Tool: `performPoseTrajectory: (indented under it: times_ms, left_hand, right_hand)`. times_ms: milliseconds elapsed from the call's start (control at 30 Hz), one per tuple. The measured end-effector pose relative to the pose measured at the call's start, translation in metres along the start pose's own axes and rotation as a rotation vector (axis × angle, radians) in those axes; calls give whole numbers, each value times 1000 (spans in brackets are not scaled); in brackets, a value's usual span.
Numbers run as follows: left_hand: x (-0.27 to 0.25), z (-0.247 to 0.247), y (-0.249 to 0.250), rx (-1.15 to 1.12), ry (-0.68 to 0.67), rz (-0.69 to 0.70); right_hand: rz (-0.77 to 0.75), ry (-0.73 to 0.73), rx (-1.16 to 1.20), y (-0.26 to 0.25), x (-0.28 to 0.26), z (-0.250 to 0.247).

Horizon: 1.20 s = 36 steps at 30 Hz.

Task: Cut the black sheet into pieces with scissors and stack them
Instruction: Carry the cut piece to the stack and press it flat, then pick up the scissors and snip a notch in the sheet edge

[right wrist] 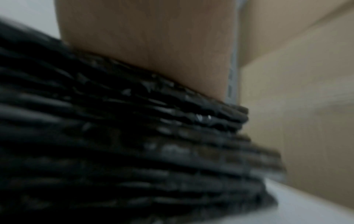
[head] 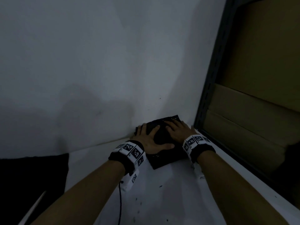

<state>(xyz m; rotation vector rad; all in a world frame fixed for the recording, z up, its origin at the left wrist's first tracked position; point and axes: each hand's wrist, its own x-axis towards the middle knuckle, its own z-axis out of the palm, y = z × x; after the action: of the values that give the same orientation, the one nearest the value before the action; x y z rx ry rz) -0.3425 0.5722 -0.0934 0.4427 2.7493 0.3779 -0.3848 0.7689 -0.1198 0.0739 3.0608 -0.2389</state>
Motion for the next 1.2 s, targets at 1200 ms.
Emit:
performPoseTrajectory:
  times_ms: [1200]
  left_hand:
    - [-352, 26, -208, 261, 114, -345]
  right_hand:
    - [-523, -347, -23, -307, -309, 30]
